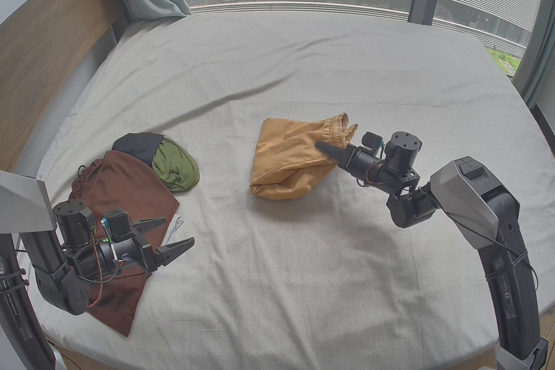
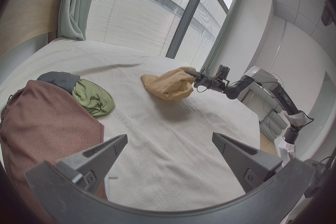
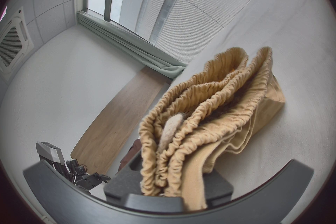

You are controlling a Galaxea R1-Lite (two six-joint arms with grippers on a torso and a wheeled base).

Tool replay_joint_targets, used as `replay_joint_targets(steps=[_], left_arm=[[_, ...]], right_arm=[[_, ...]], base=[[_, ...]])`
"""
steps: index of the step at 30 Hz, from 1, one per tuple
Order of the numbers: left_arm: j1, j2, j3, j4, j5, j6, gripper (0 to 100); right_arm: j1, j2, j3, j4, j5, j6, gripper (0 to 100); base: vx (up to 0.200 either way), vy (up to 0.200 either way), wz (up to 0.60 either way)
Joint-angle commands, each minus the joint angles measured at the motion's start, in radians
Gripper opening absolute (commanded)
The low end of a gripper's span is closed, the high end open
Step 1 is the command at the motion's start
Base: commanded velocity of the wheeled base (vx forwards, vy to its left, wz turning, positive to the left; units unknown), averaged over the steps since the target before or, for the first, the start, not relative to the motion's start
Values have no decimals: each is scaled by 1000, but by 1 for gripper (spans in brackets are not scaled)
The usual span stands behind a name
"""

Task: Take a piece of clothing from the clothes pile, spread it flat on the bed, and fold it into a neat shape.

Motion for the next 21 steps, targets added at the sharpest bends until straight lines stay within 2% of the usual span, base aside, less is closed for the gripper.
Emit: replay_joint_targets(steps=[1,10,19,20,21], left_arm=[[-3,-5,2,0,0,0,100],[-5,-16,6,0,0,2,100],[-6,-19,3,0,0,2,100],[-6,-19,3,0,0,0,100],[-6,-19,3,0,0,2,100]], right_arm=[[-12,-61,153,-49,0,-4,0],[-13,-46,254,-140,-5,-9,0],[-17,-40,254,-143,-8,-12,0],[-17,-41,255,-141,-6,-12,100],[-18,-41,258,-143,-8,-12,100]], base=[[0,0,0],[0,0,0],[0,0,0],[0,0,0],[0,0,0]])
